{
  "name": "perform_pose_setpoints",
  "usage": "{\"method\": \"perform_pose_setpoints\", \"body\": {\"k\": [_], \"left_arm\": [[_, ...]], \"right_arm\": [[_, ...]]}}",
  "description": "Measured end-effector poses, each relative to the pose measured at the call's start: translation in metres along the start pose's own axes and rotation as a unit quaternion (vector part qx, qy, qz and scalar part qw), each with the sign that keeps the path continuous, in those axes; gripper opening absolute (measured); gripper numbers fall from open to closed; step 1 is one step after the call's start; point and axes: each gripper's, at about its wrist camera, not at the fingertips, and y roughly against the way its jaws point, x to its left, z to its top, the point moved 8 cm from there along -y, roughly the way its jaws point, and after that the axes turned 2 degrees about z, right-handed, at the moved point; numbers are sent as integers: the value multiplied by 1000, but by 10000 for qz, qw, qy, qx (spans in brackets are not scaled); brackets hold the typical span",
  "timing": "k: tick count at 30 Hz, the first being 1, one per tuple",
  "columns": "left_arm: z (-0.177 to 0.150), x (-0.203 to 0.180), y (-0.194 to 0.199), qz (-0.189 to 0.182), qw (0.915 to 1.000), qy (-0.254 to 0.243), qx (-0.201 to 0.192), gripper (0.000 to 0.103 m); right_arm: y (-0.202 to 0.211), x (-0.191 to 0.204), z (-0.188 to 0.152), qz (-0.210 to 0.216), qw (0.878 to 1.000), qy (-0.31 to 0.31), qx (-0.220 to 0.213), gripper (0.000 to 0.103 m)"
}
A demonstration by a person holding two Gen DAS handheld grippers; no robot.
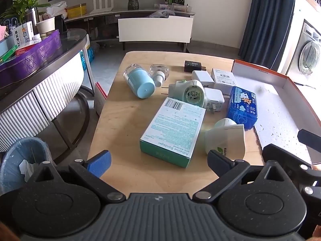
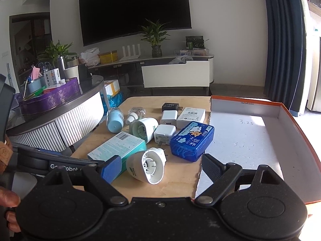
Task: Organize rigid objects
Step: 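Reach the left gripper to the bandage box while the right gripper reaches the white socket adapter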
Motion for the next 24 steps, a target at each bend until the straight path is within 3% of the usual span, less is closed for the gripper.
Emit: {"method": "perform_pose_setpoints", "body": {"k": [24], "left_arm": [[5, 3, -14, -35, 10000, 0, 53, 103]], "right_arm": [[-13, 2, -1, 56, 9999, -40, 104, 102]]}}
